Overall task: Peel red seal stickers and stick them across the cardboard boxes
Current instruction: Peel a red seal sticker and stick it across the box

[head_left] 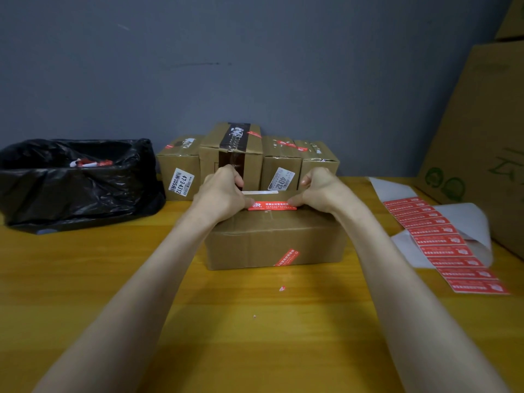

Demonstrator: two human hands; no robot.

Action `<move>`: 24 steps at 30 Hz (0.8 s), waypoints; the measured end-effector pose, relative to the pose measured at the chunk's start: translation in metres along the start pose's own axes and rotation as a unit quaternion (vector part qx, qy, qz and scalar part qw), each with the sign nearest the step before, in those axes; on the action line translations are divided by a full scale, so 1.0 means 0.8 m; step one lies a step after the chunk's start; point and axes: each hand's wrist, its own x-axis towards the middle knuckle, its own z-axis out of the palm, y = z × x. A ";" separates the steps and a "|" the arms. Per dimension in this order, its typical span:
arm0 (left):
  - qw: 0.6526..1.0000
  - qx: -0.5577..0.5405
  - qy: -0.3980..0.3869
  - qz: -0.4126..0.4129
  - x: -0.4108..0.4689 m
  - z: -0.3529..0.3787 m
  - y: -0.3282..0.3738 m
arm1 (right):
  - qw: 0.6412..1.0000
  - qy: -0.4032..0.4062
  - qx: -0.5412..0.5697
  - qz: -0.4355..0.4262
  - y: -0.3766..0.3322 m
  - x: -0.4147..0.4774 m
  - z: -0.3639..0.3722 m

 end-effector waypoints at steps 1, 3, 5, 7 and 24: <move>1.000 0.002 0.000 0.001 0.000 0.000 0.000 | 1.000 0.000 -0.001 -0.002 0.000 0.000 0.000; 1.000 0.008 0.001 0.002 -0.001 0.000 0.001 | 1.000 0.001 -0.003 -0.006 0.000 -0.002 0.000; 1.000 0.014 0.003 0.004 -0.001 -0.001 0.001 | 1.000 0.004 -0.009 -0.010 0.000 -0.003 0.000; 1.000 0.018 0.001 0.003 -0.001 -0.001 0.001 | 1.000 0.005 -0.012 -0.009 -0.001 -0.004 0.000; 0.999 0.040 -0.007 -0.007 -0.005 0.002 0.007 | 1.000 0.008 -0.027 -0.002 -0.002 -0.002 0.004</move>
